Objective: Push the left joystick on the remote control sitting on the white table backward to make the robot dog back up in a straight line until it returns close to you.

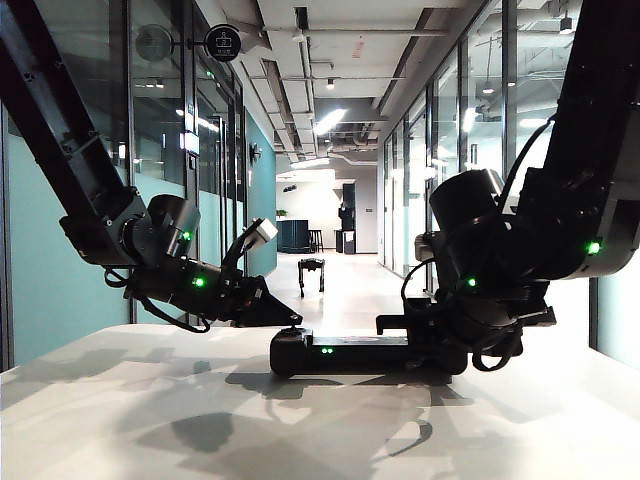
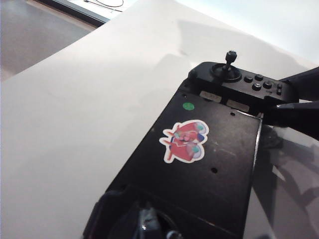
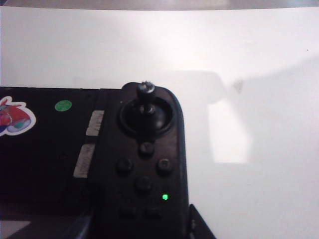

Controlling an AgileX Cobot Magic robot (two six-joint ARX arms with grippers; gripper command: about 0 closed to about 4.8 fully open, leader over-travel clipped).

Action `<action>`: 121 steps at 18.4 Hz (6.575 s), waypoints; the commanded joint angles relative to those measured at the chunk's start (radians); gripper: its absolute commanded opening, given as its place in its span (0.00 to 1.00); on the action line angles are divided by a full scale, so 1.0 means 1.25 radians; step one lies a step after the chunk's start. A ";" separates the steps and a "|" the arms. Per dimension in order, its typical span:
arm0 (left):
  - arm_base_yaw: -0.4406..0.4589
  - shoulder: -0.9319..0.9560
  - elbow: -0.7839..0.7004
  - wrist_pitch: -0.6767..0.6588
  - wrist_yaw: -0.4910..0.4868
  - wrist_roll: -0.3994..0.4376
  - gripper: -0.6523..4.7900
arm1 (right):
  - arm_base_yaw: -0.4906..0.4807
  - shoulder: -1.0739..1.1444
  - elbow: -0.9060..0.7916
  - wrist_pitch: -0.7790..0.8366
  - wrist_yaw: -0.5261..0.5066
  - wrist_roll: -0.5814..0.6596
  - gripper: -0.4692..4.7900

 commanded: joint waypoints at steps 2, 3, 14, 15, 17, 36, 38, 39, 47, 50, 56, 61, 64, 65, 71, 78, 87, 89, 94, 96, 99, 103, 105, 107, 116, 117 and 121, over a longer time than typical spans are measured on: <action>-0.002 -0.003 0.001 -0.006 0.018 0.007 0.11 | -0.001 -0.005 0.003 0.020 0.013 0.007 0.47; -0.002 -0.003 0.001 -0.006 0.024 0.007 0.11 | 0.000 -0.005 0.003 0.020 0.013 0.006 0.47; -0.002 -0.003 0.001 -0.006 0.038 0.007 0.11 | -0.001 -0.005 0.004 0.020 0.013 0.006 0.47; -0.002 -0.003 0.001 -0.006 0.038 0.007 0.11 | -0.001 -0.005 0.004 0.020 0.013 0.006 0.47; -0.002 -0.003 0.001 -0.006 0.038 0.007 0.11 | -0.001 -0.005 0.004 0.020 0.013 0.006 0.47; -0.002 -0.002 0.001 -0.006 0.038 0.007 0.11 | -0.001 -0.005 0.005 0.020 0.013 0.006 0.47; -0.002 -0.003 0.001 -0.006 0.038 0.007 0.11 | -0.001 -0.005 0.005 0.020 0.013 0.006 0.47; -0.002 -0.002 0.001 -0.006 0.038 0.007 0.11 | -0.001 -0.005 0.005 0.020 0.013 0.006 0.47; -0.002 -0.002 0.002 -0.006 0.038 0.007 0.11 | -0.001 -0.005 0.005 0.020 0.013 0.006 0.47; -0.002 -0.002 0.002 -0.006 0.038 0.007 0.11 | -0.001 -0.005 0.005 0.020 0.013 0.006 0.47; -0.002 -0.003 0.002 -0.006 0.038 0.007 0.11 | -0.002 -0.005 0.005 0.020 0.013 0.006 0.47; -0.002 -0.003 0.002 -0.006 0.038 0.007 0.11 | -0.002 -0.005 0.005 0.020 0.013 0.006 0.47; -0.002 -0.002 0.002 -0.006 0.038 0.007 0.11 | -0.002 -0.005 0.005 0.020 0.013 0.006 0.47; -0.002 -0.003 0.002 -0.006 0.038 0.007 0.11 | -0.002 -0.005 0.005 0.020 0.013 0.006 0.47; -0.002 -0.003 0.002 -0.006 0.038 0.007 0.11 | -0.002 -0.005 0.005 0.020 0.013 0.006 0.47; -0.002 -0.003 0.001 -0.006 0.038 0.007 0.11 | -0.002 -0.005 0.005 0.020 0.013 0.006 0.47; -0.002 -0.003 0.000 -0.006 0.038 0.007 0.11 | -0.002 -0.005 0.003 0.020 0.013 0.006 0.47; -0.002 -0.003 0.000 -0.006 0.038 0.007 0.11 | -0.002 -0.005 0.003 0.020 0.013 0.006 0.47; -0.002 -0.004 0.000 -0.005 0.010 -0.004 0.11 | -0.002 -0.005 0.003 0.020 0.012 0.006 0.47; -0.002 -0.006 0.000 0.004 -0.087 -0.071 0.11 | -0.002 -0.005 0.003 0.020 0.012 0.006 0.47; -0.002 -0.019 0.001 0.020 -0.207 -0.162 0.11 | -0.002 -0.005 0.003 0.020 0.011 0.006 0.47; -0.002 -0.059 0.000 0.017 -0.396 -0.272 0.11 | -0.002 -0.005 0.003 0.019 0.002 0.006 0.47; -0.002 -0.089 0.000 -0.002 -0.458 -0.276 0.11 | -0.002 -0.005 0.003 0.014 -0.020 0.005 0.48; -0.002 -0.120 0.000 -0.036 -0.488 -0.298 0.11 | -0.002 -0.005 0.002 0.014 -0.033 0.002 0.60; -0.002 -0.250 -0.001 -0.155 -0.560 -0.309 0.11 | -0.002 -0.034 0.001 -0.014 -0.029 -0.022 0.74; -0.002 -0.262 -0.001 -0.162 -0.578 -0.309 0.11 | -0.002 -0.045 0.001 -0.025 -0.027 -0.023 0.74; -0.002 -0.314 -0.004 -0.209 -0.617 -0.308 0.11 | -0.002 -0.103 0.000 -0.074 -0.027 -0.066 0.73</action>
